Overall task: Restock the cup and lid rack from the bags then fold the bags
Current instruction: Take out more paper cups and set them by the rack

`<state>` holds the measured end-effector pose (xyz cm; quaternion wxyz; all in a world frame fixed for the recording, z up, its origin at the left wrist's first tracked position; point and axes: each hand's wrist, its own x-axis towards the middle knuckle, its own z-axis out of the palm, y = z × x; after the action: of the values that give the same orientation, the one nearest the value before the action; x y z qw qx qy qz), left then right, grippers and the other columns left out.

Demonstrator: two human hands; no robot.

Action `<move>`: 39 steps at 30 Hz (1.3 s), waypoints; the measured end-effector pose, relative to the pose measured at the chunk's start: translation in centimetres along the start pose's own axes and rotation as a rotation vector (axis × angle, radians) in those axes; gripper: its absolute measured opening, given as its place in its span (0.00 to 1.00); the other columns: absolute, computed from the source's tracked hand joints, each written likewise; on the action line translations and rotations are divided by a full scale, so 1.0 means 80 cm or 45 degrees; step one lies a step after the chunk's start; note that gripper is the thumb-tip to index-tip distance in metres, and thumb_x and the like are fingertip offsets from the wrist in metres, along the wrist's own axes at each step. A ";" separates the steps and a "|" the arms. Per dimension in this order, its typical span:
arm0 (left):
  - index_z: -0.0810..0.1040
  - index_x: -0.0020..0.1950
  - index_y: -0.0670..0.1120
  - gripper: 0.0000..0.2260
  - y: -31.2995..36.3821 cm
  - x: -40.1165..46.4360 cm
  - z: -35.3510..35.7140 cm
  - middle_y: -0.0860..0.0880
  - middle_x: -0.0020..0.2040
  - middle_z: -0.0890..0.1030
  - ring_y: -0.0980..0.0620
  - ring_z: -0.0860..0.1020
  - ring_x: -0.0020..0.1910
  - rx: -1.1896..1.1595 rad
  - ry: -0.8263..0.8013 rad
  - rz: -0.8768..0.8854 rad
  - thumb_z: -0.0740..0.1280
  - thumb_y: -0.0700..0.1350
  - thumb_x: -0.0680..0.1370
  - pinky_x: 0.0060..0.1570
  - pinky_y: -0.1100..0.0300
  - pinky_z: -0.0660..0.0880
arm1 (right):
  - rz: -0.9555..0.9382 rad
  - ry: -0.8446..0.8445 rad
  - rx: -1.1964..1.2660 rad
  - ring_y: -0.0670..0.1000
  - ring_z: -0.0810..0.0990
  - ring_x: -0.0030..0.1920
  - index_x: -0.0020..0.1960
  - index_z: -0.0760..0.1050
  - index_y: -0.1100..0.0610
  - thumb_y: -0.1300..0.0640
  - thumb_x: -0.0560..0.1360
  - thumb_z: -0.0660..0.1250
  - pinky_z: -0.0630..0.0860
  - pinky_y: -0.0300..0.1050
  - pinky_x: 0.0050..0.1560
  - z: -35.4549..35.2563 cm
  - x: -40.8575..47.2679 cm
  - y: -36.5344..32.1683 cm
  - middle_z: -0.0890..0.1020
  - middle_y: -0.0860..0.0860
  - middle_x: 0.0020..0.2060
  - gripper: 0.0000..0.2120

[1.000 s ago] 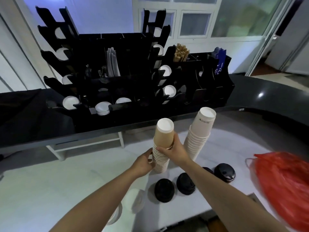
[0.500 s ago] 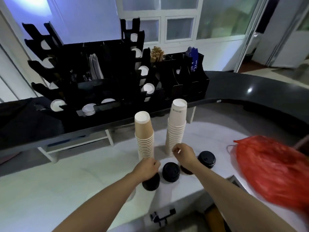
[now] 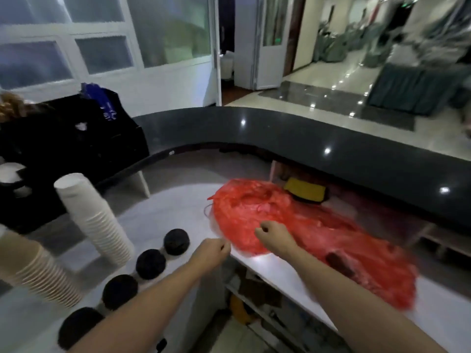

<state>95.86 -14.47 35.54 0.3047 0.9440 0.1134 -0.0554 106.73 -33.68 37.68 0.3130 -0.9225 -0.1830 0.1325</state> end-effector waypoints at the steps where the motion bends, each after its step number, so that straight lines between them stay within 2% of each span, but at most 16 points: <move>1: 0.69 0.34 0.45 0.17 0.024 0.013 0.016 0.51 0.31 0.73 0.51 0.71 0.34 -0.037 -0.013 0.064 0.59 0.47 0.82 0.36 0.53 0.65 | 0.049 0.041 -0.008 0.53 0.69 0.31 0.33 0.65 0.55 0.50 0.74 0.62 0.63 0.48 0.33 -0.021 -0.005 0.028 0.70 0.52 0.28 0.15; 5: 0.71 0.37 0.46 0.13 0.106 0.057 0.075 0.49 0.35 0.76 0.47 0.74 0.38 -0.064 -0.057 0.259 0.60 0.46 0.81 0.40 0.48 0.71 | 0.182 0.232 -0.024 0.53 0.69 0.31 0.30 0.63 0.57 0.54 0.74 0.64 0.61 0.51 0.33 -0.090 -0.027 0.125 0.66 0.51 0.25 0.17; 8: 0.79 0.49 0.49 0.07 0.149 0.087 0.107 0.52 0.47 0.78 0.52 0.74 0.47 -0.043 -0.107 0.442 0.61 0.45 0.81 0.49 0.56 0.71 | 0.312 0.319 -0.076 0.58 0.73 0.34 0.30 0.64 0.58 0.53 0.74 0.64 0.62 0.53 0.33 -0.126 -0.039 0.178 0.66 0.53 0.25 0.17; 10: 0.81 0.59 0.47 0.10 0.171 0.106 0.123 0.51 0.54 0.78 0.52 0.74 0.55 -0.009 -0.087 0.542 0.63 0.43 0.81 0.57 0.58 0.70 | 0.396 0.370 -0.064 0.59 0.76 0.34 0.32 0.65 0.59 0.52 0.73 0.63 0.67 0.53 0.34 -0.140 -0.044 0.203 0.70 0.53 0.25 0.16; 13: 0.79 0.66 0.46 0.15 0.200 0.135 0.137 0.48 0.62 0.77 0.48 0.72 0.62 0.130 -0.082 0.714 0.65 0.42 0.79 0.65 0.53 0.70 | 0.464 0.415 0.044 0.59 0.79 0.31 0.34 0.65 0.56 0.52 0.74 0.64 0.73 0.53 0.33 -0.147 -0.044 0.230 0.74 0.53 0.27 0.14; 14: 0.77 0.68 0.46 0.18 0.210 0.145 0.142 0.48 0.65 0.77 0.47 0.72 0.65 0.195 -0.095 0.775 0.66 0.42 0.78 0.67 0.52 0.69 | 0.434 0.414 0.052 0.59 0.79 0.33 0.34 0.66 0.55 0.52 0.74 0.64 0.73 0.53 0.35 -0.147 -0.041 0.238 0.74 0.52 0.29 0.13; 16: 0.71 0.75 0.47 0.25 0.227 0.162 0.153 0.47 0.72 0.72 0.45 0.68 0.71 0.347 -0.153 0.854 0.66 0.45 0.77 0.71 0.51 0.65 | 0.364 0.375 -0.041 0.57 0.79 0.45 0.40 0.74 0.53 0.53 0.76 0.65 0.72 0.50 0.44 -0.145 -0.034 0.251 0.76 0.49 0.39 0.07; 17: 0.66 0.79 0.49 0.29 0.233 0.170 0.159 0.47 0.76 0.68 0.46 0.64 0.75 0.447 -0.198 0.864 0.66 0.48 0.78 0.74 0.51 0.61 | 0.328 0.348 -0.091 0.55 0.79 0.52 0.47 0.78 0.52 0.52 0.77 0.65 0.73 0.49 0.51 -0.143 -0.031 0.257 0.78 0.48 0.46 0.05; 19: 0.58 0.82 0.51 0.33 0.240 0.184 0.171 0.48 0.79 0.62 0.46 0.57 0.79 0.642 -0.325 0.835 0.64 0.54 0.79 0.78 0.48 0.52 | 0.284 0.265 -0.188 0.51 0.74 0.66 0.62 0.78 0.51 0.52 0.79 0.63 0.70 0.51 0.66 -0.137 -0.023 0.269 0.77 0.47 0.63 0.13; 20: 0.57 0.82 0.51 0.33 0.241 0.190 0.175 0.47 0.79 0.63 0.46 0.58 0.78 0.711 -0.401 0.819 0.63 0.54 0.79 0.78 0.45 0.48 | 0.273 0.224 -0.215 0.50 0.71 0.70 0.66 0.76 0.51 0.52 0.80 0.62 0.67 0.52 0.70 -0.135 -0.019 0.273 0.75 0.47 0.68 0.16; 22: 0.60 0.80 0.50 0.30 0.237 0.196 0.179 0.45 0.74 0.70 0.44 0.63 0.75 0.796 -0.506 0.845 0.63 0.51 0.79 0.78 0.43 0.44 | 0.222 0.168 -0.262 0.50 0.70 0.72 0.69 0.75 0.51 0.53 0.80 0.61 0.65 0.50 0.72 -0.130 -0.013 0.277 0.74 0.47 0.71 0.17; 25: 0.66 0.77 0.51 0.26 0.210 0.193 0.183 0.48 0.71 0.73 0.45 0.66 0.73 0.793 -0.520 1.015 0.61 0.47 0.78 0.78 0.44 0.46 | 0.230 0.126 -0.333 0.52 0.74 0.67 0.68 0.75 0.49 0.53 0.80 0.60 0.66 0.49 0.66 -0.119 -0.011 0.279 0.78 0.47 0.66 0.17; 30: 0.78 0.64 0.52 0.18 0.159 0.179 0.194 0.51 0.56 0.80 0.47 0.77 0.58 0.713 -0.426 1.320 0.59 0.50 0.76 0.71 0.43 0.66 | 0.303 0.134 -0.589 0.50 0.75 0.59 0.63 0.76 0.44 0.44 0.81 0.56 0.63 0.50 0.59 -0.105 -0.033 0.287 0.81 0.42 0.58 0.16; 33: 0.78 0.57 0.52 0.14 0.163 0.182 0.197 0.53 0.48 0.81 0.50 0.79 0.47 0.604 -0.427 1.313 0.56 0.52 0.78 0.57 0.52 0.73 | 0.400 0.189 -0.645 0.49 0.75 0.55 0.55 0.78 0.44 0.41 0.81 0.54 0.62 0.49 0.56 -0.102 -0.047 0.292 0.82 0.42 0.51 0.16; 36: 0.76 0.51 0.52 0.09 0.180 0.195 0.204 0.54 0.39 0.81 0.50 0.80 0.36 0.476 -0.378 1.277 0.57 0.50 0.79 0.39 0.58 0.66 | 0.508 0.196 -0.661 0.49 0.75 0.55 0.53 0.79 0.44 0.39 0.81 0.54 0.63 0.48 0.56 -0.093 -0.063 0.300 0.82 0.42 0.51 0.17; 39: 0.74 0.60 0.51 0.10 0.205 0.215 0.209 0.50 0.48 0.82 0.43 0.82 0.42 0.443 -0.403 1.109 0.57 0.49 0.82 0.37 0.56 0.74 | 0.571 0.186 -0.593 0.50 0.74 0.59 0.60 0.79 0.44 0.39 0.80 0.59 0.65 0.49 0.58 -0.083 -0.077 0.306 0.78 0.42 0.56 0.16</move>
<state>116.02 -34.13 28.25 0.1508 0.9206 -0.3503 -0.0838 109.82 -57.82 28.32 0.0691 -0.9936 0.0223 0.0864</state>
